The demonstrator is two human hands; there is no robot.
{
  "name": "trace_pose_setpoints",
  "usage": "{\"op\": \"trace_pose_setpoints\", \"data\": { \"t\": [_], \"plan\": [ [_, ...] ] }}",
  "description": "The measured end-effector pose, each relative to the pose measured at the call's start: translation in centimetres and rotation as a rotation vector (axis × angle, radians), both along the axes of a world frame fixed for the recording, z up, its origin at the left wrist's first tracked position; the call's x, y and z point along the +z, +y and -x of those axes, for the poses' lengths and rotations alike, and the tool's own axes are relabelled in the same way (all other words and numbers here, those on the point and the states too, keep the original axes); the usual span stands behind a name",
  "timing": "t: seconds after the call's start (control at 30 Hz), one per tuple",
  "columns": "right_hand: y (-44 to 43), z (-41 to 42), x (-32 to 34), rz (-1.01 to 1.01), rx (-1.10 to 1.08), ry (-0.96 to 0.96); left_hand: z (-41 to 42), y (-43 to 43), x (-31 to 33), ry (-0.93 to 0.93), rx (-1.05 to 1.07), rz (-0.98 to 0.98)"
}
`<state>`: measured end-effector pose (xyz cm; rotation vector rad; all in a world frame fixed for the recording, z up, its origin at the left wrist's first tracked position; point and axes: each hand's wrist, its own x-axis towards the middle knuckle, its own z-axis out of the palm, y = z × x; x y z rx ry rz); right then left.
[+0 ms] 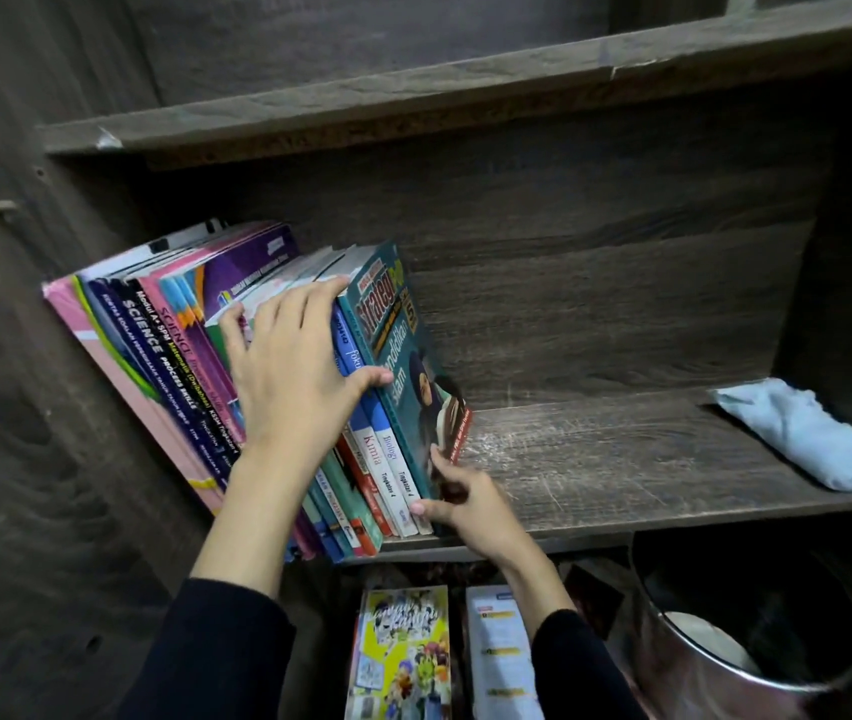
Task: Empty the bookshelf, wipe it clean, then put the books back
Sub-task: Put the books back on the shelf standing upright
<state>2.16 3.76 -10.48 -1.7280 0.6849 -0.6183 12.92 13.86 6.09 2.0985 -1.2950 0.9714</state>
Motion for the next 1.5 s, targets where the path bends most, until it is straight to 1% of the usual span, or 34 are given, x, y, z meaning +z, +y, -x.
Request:
{"op": "trace_pose_setpoints", "data": {
  "t": [0.17, 0.37, 0.5, 0.6, 0.7, 0.8, 1.0, 1.23, 1.37, 1.5],
  "plan": [
    [-0.5, 0.0, 0.1, 0.022, 0.031, 0.014, 0.2, 0.1, -0.1, -0.028, -0.029, -0.007],
    [-0.4, -0.2, -0.3, 0.024, -0.008, -0.005, -0.5, 0.6, 0.3, -0.028, -0.076, -0.024],
    [0.0, -0.3, -0.8, -0.017, -0.019, -0.041, -1.3, 1.9, -0.4, 0.037, -0.002, 0.046],
    [0.3, -0.3, -0.6, -0.038, 0.001, -0.053, -1.7, 2.2, -0.8, 0.065, 0.024, 0.049],
    [0.4, -0.2, -0.5, -0.052, 0.017, -0.064, -1.5, 1.9, -0.4, 0.157, -0.024, 0.090],
    [0.3, -0.1, -0.5, -0.058, 0.026, -0.058, -1.0, 1.8, -0.3, 0.190, -0.087, 0.133],
    [0.2, -0.6, -0.6, -0.069, 0.055, -0.051, -0.6, 1.5, -0.5, 0.163, -0.147, 0.176],
    [0.6, -0.9, -0.9, -0.060, -0.004, -0.069, -1.4, 2.3, 0.0, 0.134, -0.116, 0.116],
    [1.1, -0.9, -1.1, 0.029, -0.121, -0.018, -1.8, 3.0, 0.6, 0.178, -0.154, 0.069],
    [1.6, -0.5, -0.8, 0.048, -0.116, -0.032, -1.2, 3.5, 0.8, 0.221, -0.188, 0.069]
  ]
}}
